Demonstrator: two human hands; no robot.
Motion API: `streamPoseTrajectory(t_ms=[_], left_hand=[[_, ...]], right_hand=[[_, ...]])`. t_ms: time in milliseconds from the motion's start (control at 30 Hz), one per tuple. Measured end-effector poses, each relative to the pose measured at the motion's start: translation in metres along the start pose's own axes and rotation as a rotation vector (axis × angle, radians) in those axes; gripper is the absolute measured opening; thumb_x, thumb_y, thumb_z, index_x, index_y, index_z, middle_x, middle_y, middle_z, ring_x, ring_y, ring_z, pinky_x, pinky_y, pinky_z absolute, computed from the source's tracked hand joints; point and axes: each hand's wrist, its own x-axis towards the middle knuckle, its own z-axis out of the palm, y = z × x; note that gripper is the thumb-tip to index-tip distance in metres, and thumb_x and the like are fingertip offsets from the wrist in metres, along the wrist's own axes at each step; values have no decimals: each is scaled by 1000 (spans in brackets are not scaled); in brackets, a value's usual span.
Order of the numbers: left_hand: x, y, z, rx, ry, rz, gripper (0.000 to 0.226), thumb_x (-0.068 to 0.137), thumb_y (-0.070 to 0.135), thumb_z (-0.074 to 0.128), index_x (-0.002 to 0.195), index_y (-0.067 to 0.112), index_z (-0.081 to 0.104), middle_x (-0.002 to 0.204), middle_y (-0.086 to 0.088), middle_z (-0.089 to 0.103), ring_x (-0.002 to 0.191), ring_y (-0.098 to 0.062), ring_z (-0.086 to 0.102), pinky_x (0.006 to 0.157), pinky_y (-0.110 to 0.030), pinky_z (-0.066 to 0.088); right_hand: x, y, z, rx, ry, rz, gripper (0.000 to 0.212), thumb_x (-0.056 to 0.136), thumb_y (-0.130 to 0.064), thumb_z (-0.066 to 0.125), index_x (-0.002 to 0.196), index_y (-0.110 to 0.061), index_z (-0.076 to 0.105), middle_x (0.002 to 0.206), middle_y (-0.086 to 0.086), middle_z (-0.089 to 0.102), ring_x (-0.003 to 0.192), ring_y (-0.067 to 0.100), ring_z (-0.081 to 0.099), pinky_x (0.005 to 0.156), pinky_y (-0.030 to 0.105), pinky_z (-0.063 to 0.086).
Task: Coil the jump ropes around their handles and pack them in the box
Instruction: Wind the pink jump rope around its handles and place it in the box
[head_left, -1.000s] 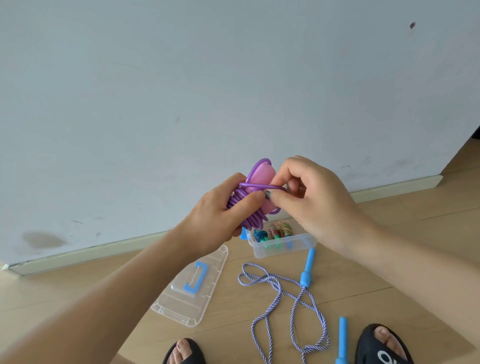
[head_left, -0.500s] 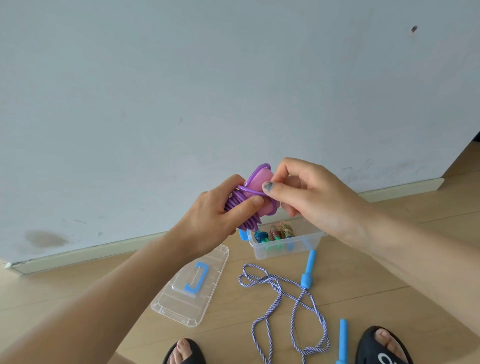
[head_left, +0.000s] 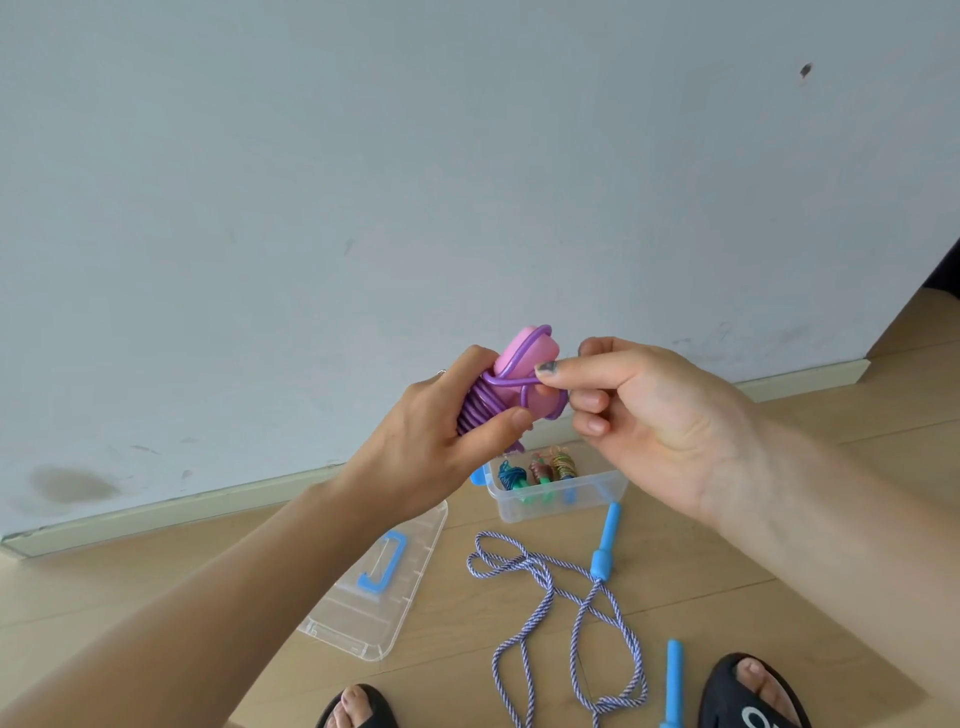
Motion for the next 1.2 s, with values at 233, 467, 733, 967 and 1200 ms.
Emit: streamPoseTrajectory(t_ms=[233, 467, 733, 967, 1200], left_hand=[[2, 1, 3, -77, 20, -7, 32, 93, 44, 55, 113, 19, 51, 85, 6, 75, 80, -7, 73, 74, -35, 58], [-3, 4, -1, -89, 42, 3, 34, 91, 46, 54, 109, 18, 55, 80, 4, 71, 74, -16, 69, 67, -38, 55], [-14, 8, -3, -311, -119, -202, 30, 91, 43, 55, 111, 20, 58, 77, -3, 59, 68, -27, 61, 57, -27, 52], [-5, 15, -6, -303, -85, -218, 35, 89, 37, 52, 113, 12, 55, 75, -14, 56, 61, -24, 55, 53, -36, 49], [-11, 12, 1, -251, -97, -177, 11, 90, 27, 53, 95, 18, 56, 65, 3, 55, 54, -14, 49, 50, -20, 42]], right_hand=[[-3, -4, 2, 290, -7, 30, 21, 85, 1, 61, 71, -12, 54, 71, 3, 51, 47, 9, 29, 45, 20, 24], [3, -21, -10, 110, -118, 121, 15, 73, -8, 71, 70, -14, 58, 66, -1, 44, 53, 9, 21, 54, 23, 19], [-1, -26, -12, -516, -332, 44, 29, 76, -40, 72, 80, -19, 53, 61, -6, 28, 51, 10, 22, 49, 24, 21], [9, -21, -2, -138, 15, 149, 46, 81, -31, 78, 60, -23, 39, 50, -7, 21, 36, 7, 17, 39, 22, 13], [47, -1, -10, -70, 288, 311, 40, 83, -23, 77, 61, -21, 43, 46, -3, 34, 38, 13, 28, 41, 21, 34]])
